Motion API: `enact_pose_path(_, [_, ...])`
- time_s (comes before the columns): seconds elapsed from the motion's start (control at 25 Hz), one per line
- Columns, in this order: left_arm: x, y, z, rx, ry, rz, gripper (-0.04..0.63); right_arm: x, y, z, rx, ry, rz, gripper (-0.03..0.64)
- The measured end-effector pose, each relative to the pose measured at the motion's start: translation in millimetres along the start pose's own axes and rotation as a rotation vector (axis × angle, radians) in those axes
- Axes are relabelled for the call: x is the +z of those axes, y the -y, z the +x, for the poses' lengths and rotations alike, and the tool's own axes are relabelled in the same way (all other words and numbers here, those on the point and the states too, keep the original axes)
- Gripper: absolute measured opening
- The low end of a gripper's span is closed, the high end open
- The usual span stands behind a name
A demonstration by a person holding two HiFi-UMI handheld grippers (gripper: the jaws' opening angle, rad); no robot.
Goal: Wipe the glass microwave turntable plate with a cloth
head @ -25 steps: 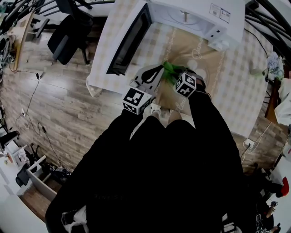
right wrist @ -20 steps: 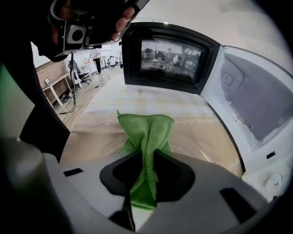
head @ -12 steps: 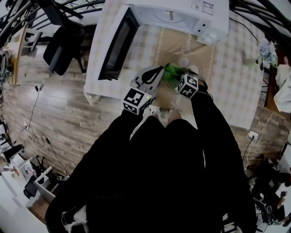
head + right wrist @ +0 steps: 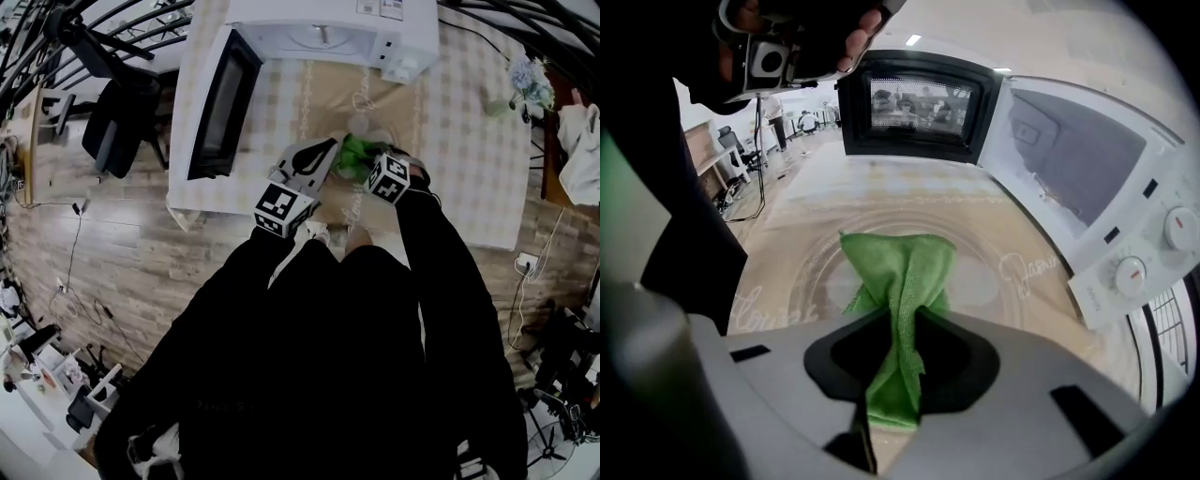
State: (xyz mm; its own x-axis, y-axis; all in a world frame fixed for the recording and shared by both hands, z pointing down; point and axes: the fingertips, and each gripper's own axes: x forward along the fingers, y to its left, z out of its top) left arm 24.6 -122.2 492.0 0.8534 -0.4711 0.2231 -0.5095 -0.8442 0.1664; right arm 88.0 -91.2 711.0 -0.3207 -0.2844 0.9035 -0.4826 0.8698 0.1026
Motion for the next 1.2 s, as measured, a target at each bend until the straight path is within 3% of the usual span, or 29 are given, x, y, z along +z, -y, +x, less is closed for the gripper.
enact_pose_path(0.88, [-1, 44, 32, -0.134, -0.019, 0.02, 0.021, -86, 15, -38, -0.08, -0.082, 0.093, 0.094])
enact_pose_path(1.04, [3, 46, 33, -0.144, -0.012, 0.026, 0.021, -109, 20, -46, -0.098, -0.138, 0.085, 0.094])
enact_pose_path(1.2, [4, 43, 31, -0.145, -0.011, 0.029, 0.021, -126, 25, -59, -0.116, -0.15, 0.145, 0.094])
